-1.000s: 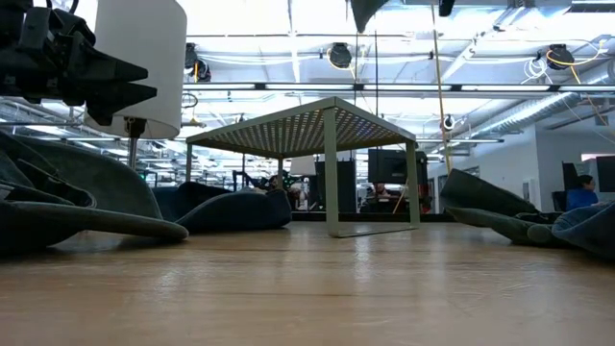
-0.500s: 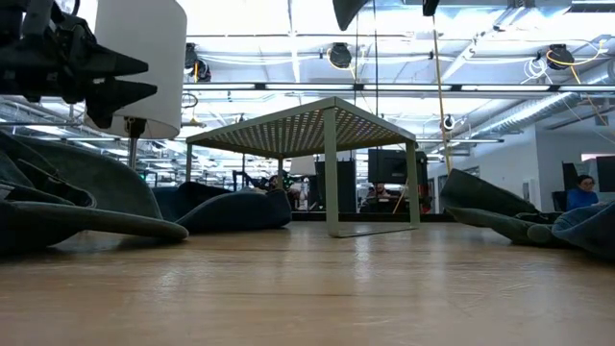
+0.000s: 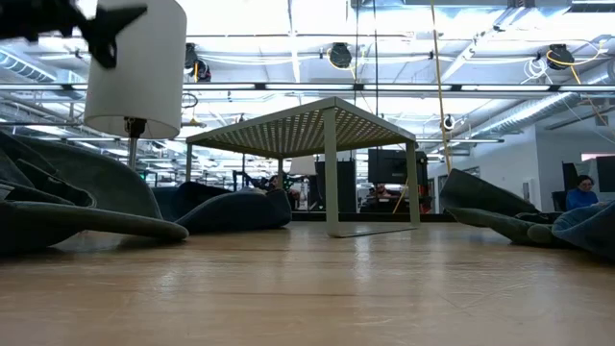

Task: Pick & Place hat
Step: Put the top black cap on the shelf

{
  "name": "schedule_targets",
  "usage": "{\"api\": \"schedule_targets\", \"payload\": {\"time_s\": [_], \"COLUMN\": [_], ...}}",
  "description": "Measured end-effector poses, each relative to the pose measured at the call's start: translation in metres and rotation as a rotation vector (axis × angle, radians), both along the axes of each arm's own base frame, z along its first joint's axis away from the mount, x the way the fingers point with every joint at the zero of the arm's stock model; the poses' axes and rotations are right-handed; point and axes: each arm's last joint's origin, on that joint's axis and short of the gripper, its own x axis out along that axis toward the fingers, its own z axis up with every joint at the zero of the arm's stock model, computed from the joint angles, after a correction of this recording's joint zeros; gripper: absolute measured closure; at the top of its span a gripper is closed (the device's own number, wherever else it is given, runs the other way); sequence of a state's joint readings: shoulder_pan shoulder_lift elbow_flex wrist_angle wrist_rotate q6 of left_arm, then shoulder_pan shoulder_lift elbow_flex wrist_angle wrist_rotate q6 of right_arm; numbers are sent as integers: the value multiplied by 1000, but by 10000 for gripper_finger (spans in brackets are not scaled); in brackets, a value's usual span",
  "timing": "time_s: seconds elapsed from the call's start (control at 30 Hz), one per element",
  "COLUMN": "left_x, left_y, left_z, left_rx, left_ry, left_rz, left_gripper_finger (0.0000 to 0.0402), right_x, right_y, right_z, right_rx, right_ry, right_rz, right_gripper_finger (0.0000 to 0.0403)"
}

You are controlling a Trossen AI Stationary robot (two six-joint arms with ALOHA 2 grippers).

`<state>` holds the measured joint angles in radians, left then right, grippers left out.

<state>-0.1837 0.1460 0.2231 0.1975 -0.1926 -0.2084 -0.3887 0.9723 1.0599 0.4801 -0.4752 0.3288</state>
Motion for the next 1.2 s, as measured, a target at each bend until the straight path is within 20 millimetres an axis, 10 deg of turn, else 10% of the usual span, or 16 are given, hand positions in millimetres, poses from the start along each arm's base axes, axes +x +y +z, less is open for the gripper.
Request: {"api": "schedule_targets", "payload": {"time_s": [0.57, 1.2], "left_x": [98, 223], "left_y": [-37, -51], "left_z": [151, 221], "left_rx": [9, 10], "left_ry": [-85, -129], "left_rz": [-44, 16], "left_gripper_finger": [188, 188], "right_x": [7, 19], "right_y": [41, 80], "right_z": [19, 15], "right_rx": [-195, -256], "right_ry": [-364, -446], "right_rz": [196, 290], "right_gripper_finger": [400, 400]}}
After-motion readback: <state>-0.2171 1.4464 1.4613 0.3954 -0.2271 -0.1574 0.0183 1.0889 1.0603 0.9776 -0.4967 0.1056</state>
